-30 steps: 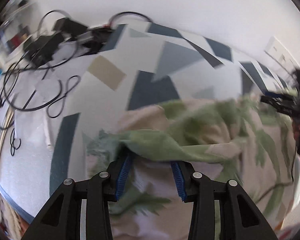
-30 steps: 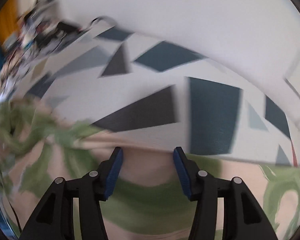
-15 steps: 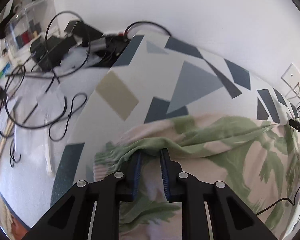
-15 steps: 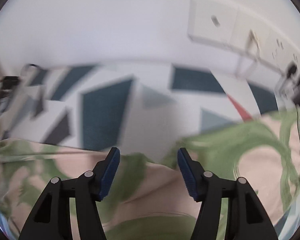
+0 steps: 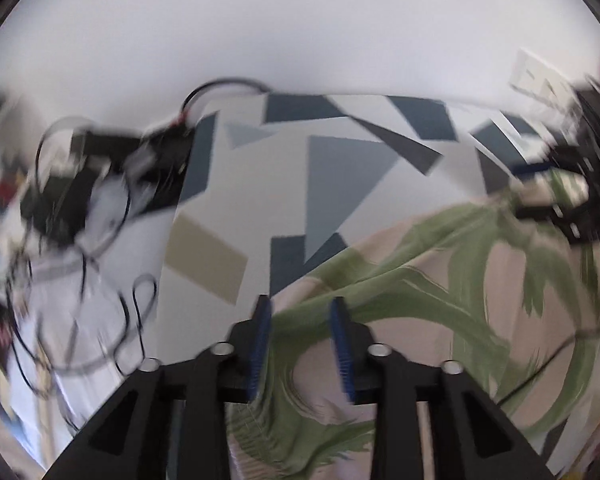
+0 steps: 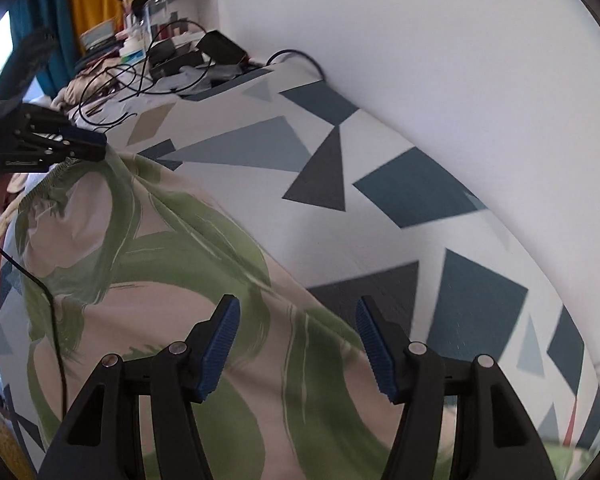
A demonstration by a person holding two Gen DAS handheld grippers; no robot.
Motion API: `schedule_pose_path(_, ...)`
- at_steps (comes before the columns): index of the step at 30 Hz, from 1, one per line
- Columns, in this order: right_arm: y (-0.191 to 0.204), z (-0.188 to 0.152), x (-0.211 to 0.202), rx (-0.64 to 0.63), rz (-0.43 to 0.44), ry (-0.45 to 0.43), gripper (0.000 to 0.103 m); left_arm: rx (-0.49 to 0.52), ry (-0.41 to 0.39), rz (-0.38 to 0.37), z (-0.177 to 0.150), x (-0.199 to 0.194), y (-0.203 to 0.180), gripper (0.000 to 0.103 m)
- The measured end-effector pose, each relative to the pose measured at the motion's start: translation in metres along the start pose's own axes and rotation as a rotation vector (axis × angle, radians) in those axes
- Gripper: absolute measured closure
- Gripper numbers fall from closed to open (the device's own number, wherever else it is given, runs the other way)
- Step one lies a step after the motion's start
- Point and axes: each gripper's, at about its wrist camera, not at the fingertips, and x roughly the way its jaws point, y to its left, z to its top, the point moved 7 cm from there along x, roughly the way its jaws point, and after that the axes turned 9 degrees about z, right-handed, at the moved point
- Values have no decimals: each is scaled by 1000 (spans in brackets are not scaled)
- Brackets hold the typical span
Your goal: Fold clothes
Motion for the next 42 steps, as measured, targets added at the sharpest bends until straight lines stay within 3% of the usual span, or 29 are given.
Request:
schedule_pose_path(5,4,2,13,-29,44,41,41,230,-20,-50,10,1,-39,65)
schedule_pose_path(9,7,3,18,-41,66,53,47,383,-30,-45,18,11,-67,65)
schedule_pose_path(11,9,2,18,-51,74,57,68,412,-6,-92,20,16,-76,65)
schedule_pose_path(12,11,2,19,-56,79,60,72,419,3,-117,20,16,-80,69)
schedule_pose_path(13,12,1,19,-61,83,62,83,424,3,-131,20,15,-82,90)
schedule_pose_path(14,13,1,19,-65,87,64,89,429,1,-135,20,14,-83,101)
schedule_pose_path(17,17,0,20,-80,100,71,98,411,8,-145,17,7,-79,101)
schedule_pose_path(24,12,15,-10,-20,102,-50,100,203,-66,-186,41,-12,-51,102)
schedule_pose_path(27,1,24,-3,8,60,-44,101,155,-51,-129,54,7,-44,102)
schedule_pose_path(33,-21,22,31,88,-9,16,101,184,6,19,55,52,-56,102)
schedule_pose_path(36,-27,23,19,153,-13,-33,100,138,37,85,56,59,-42,99)
schedule_pose_path(37,-30,22,13,177,-22,-45,95,116,50,97,57,59,-37,98)
schedule_pose_path(39,-39,17,-6,235,-62,-77,61,51,43,78,59,46,-26,87)
schedule_pose_path(40,-44,13,-19,270,-92,-102,37,9,21,57,59,33,-19,77)
schedule_pose_path(41,-50,6,-31,316,-109,-133,30,-32,-8,41,59,18,-14,72)
schedule_pose_path(42,-55,-2,-44,366,-120,-166,30,-71,-28,34,57,4,-9,61)
